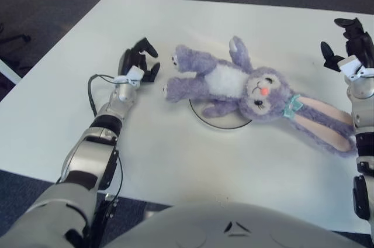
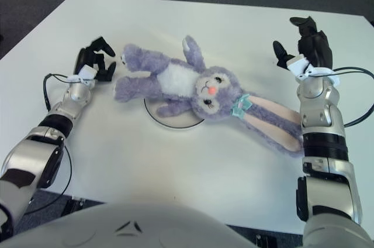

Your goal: Put the doll into the plate.

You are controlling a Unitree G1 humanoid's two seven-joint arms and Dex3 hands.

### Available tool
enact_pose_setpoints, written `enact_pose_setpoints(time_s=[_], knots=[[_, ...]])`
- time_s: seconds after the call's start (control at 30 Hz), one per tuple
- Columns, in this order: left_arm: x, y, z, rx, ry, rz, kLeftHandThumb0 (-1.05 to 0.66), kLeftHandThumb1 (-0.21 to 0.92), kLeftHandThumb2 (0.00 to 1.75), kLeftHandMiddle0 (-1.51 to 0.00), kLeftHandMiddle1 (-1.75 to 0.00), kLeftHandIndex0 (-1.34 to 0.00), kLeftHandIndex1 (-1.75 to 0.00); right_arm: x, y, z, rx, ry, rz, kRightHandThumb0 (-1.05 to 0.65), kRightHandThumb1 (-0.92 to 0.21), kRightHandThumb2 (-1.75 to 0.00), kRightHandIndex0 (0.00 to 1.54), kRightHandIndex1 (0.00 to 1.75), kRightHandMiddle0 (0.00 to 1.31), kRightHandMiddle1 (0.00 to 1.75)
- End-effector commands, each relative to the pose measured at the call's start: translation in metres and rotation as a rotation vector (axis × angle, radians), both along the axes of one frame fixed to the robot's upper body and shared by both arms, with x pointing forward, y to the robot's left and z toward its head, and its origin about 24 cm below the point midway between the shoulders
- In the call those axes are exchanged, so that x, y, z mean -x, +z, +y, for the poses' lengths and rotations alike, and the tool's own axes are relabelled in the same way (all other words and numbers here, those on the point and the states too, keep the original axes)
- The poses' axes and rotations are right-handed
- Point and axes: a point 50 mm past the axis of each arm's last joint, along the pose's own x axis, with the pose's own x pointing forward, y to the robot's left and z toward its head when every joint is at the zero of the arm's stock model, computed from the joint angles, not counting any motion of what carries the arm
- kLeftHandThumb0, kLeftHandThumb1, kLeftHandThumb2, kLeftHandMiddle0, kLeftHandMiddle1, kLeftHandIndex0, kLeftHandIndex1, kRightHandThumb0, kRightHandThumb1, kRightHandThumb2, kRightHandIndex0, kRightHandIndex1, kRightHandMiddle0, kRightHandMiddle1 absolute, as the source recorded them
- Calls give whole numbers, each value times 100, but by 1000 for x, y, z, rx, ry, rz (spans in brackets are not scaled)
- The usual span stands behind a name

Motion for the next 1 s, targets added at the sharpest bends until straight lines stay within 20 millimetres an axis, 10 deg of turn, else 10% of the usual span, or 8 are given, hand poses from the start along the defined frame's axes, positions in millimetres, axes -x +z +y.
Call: enact_pose_setpoints(time_s=[0.0, 0.27, 0.4, 0.97], knots=[[9, -23, -3, 90, -7, 82, -47, 36, 126, -128, -175, -58, -175, 4, -8, -5, -97, -34, 11, -65, -92, -84, 6, 109, 0, 96], [11, -34, 1, 314, -21, 150, -46, 37, 125, -128, -175, -57, -175, 6, -48, 3, -506, -28, -11, -52, -92, -87, 13, 126, 0, 148], [11, -39, 1, 425, -30, 187, -47, 35, 128, -129, -175, -59, -175, 6, -59, 6, -722, 20, -21, -38, -92, -60, 26, 130, 15, 169], [10, -50, -8, 591, -22, 278, -49, 29, 135, -127, -175, -64, -175, 3, -94, 26, -944, 104, 22, -39, -66, -88, 52, 160, 35, 175]])
